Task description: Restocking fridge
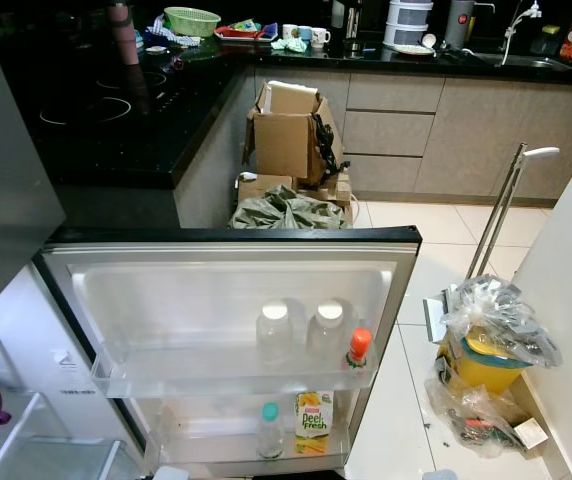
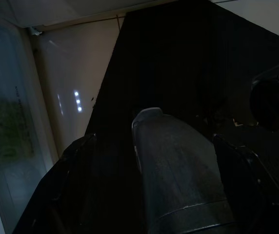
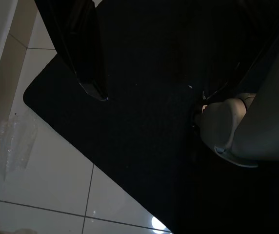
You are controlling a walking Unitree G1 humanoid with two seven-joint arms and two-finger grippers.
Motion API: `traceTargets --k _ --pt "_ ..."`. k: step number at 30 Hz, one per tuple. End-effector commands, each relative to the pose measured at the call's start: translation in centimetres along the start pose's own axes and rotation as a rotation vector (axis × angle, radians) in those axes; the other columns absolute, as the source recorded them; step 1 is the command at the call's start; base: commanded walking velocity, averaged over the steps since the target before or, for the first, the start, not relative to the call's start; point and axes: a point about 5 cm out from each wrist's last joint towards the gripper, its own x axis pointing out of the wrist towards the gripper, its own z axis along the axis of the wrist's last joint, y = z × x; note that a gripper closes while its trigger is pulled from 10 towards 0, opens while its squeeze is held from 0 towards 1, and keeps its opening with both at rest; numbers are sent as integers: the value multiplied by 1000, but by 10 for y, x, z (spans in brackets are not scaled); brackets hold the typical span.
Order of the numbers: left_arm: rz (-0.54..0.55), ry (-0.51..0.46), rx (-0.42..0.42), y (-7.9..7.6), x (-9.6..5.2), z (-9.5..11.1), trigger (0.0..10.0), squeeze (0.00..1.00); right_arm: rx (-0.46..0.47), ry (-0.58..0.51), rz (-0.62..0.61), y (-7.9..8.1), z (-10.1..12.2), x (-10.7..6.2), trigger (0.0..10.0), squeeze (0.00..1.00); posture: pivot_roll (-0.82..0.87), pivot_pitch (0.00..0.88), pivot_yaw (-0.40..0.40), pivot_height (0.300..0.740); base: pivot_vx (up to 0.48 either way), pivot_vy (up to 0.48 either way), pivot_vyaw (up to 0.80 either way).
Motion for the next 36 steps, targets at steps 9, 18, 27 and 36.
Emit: traceTargets --k 9,18,27,36 --pt "-24 31 19 -11 3 -3 10000 0 4 11 1 3 -1 1 10000 0 -75 0 -65 740 0 0 0" --pt "-24 19 28 -10 4 4 10000 0 9 13 -6 2 -1 1 10000 0 -71 0 -71 740 0 0 0" --pt "-39 29 45 -15 5 3 10000 0 4 22 -6 2 -3 0 10000 0 -68 0 -77 740 0 0 0" --pt "-40 36 47 -16 5 0 10000 0 0 17 -1 3 -2 1 10000 0 -67 0 -79 740 0 0 0"
